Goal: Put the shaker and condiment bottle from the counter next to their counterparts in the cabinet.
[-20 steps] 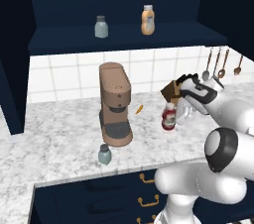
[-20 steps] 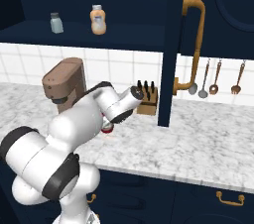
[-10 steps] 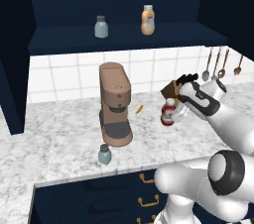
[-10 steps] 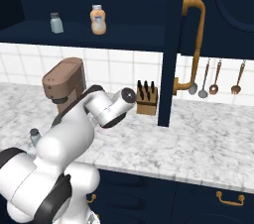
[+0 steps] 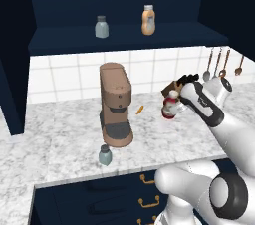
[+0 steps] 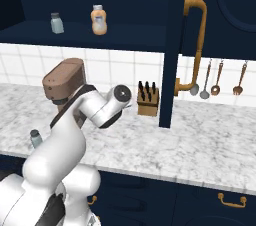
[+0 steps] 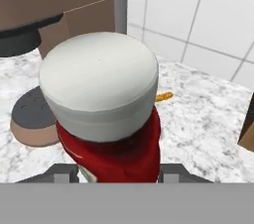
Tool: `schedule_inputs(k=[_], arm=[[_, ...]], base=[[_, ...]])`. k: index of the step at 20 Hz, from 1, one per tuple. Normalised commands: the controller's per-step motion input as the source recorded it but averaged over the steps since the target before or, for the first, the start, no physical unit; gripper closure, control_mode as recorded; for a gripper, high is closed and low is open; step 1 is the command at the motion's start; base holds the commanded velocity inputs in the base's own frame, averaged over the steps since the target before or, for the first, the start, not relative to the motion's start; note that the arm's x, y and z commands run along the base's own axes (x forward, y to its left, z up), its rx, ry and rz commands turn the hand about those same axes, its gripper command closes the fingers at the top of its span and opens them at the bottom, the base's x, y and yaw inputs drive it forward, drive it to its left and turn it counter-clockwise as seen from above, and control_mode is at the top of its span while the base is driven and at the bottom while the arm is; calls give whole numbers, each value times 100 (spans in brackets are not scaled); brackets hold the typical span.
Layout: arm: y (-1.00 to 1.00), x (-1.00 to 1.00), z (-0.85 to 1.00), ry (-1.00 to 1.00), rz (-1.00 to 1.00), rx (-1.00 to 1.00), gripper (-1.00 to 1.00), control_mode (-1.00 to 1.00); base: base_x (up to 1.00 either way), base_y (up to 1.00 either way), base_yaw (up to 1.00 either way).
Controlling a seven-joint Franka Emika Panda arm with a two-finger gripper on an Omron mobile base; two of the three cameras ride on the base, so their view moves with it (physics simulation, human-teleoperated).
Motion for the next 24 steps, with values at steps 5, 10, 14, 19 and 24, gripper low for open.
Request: schedule_inputs(k=[5,10,14,19,24], arm=[[2,-16,50,-11,-10,2,100,-100],[0,-1,44,-9,-12,0,100,-100],[0,-2,54,-11,-12,0,100,-100],[0,-13,50,-6,-12,0,100,-100],[0,-25,42,-2,-15,0,100,-100]], base=[[0,0,0],[0,0,0],[0,0,0],[0,0,0],[0,0,0]])
